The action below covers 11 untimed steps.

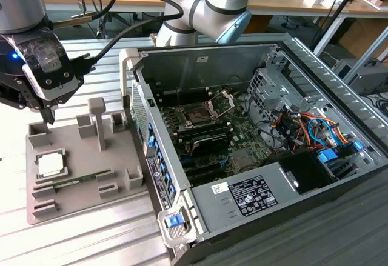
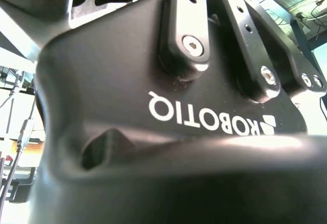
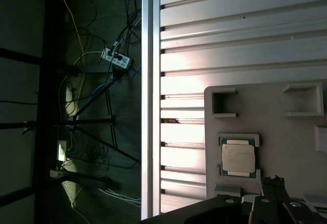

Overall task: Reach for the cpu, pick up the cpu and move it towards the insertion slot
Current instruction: 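Reach for the cpu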

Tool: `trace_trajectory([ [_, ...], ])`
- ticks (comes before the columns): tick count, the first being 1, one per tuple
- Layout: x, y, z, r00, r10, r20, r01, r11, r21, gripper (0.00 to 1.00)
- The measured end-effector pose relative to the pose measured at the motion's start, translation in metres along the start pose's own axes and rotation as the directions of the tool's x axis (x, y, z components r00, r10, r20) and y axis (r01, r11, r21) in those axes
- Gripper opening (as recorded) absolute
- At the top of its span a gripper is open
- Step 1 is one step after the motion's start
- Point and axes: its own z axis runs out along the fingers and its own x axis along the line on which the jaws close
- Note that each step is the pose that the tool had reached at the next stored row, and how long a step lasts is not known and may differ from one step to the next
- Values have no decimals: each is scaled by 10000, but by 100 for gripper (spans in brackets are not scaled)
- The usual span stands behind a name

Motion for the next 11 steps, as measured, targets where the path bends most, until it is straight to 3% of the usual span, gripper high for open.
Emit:
trace_trajectory([
  [11,0,-1,26,10000,0,1,0,10000,0,10],
])
